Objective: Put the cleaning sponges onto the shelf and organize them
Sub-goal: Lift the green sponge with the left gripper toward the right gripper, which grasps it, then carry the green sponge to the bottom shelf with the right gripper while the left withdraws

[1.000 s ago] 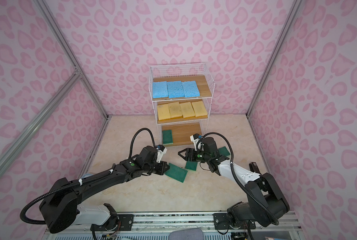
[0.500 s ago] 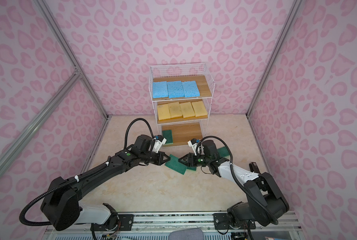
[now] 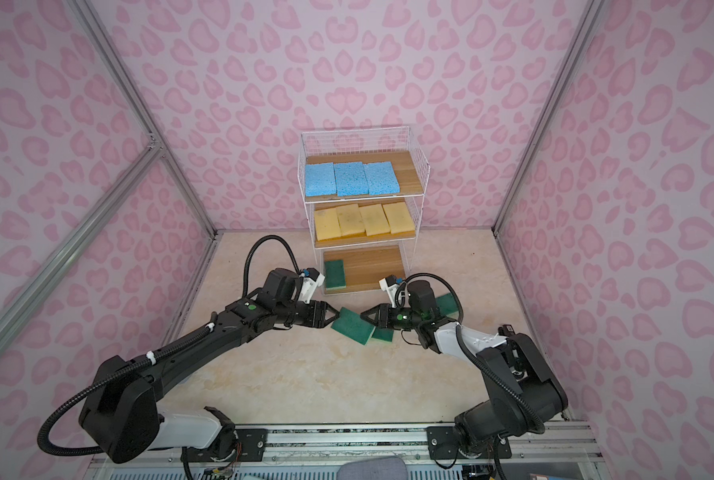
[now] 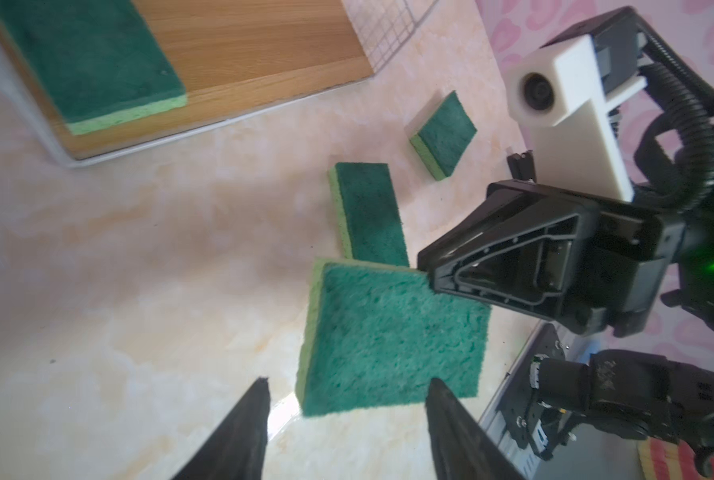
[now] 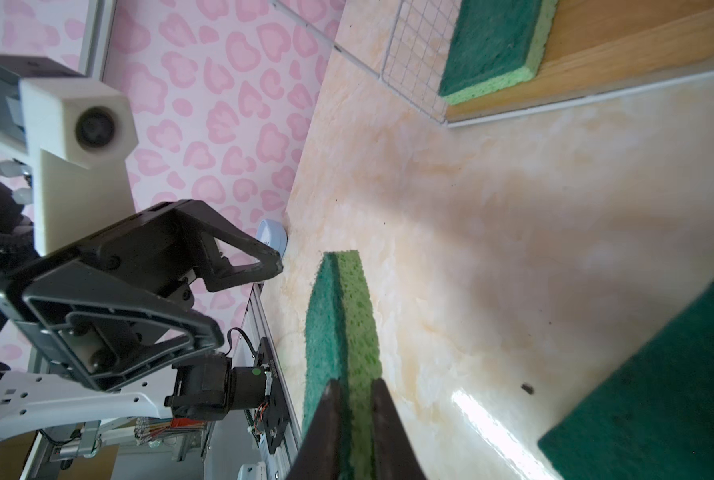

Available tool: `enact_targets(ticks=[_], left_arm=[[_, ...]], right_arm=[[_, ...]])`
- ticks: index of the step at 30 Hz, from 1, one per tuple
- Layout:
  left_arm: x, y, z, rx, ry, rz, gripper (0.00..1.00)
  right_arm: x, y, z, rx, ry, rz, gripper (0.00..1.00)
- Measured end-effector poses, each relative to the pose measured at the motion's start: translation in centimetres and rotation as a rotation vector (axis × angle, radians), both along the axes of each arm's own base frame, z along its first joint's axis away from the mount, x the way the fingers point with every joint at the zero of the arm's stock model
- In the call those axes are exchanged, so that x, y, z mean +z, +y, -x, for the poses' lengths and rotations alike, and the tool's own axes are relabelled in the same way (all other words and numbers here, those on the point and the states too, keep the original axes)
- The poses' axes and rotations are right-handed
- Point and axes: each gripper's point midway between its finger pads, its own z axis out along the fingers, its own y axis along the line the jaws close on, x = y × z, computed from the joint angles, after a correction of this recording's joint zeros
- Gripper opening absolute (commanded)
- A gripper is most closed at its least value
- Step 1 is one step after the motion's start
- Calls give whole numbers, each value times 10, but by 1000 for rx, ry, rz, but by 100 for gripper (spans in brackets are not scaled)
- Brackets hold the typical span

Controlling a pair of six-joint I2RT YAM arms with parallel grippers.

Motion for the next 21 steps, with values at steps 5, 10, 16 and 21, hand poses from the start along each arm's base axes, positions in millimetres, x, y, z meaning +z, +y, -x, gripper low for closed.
enact_targets(ticks=[5, 10, 16, 21], left_arm=[[8, 30, -4, 124, -64, -42, 72], [6, 51, 6, 199, -93, -69, 71], [-8, 68, 24, 231, -84, -83, 71], [-9, 78, 34, 250, -105, -79, 71]], right_arm=[[-5, -8, -25, -95, 21, -22, 14], [-17, -24, -63, -277, 61, -59, 13], [-21, -32, -109, -479, 43, -111, 11], [-18, -25, -133, -579, -7, -144, 11]])
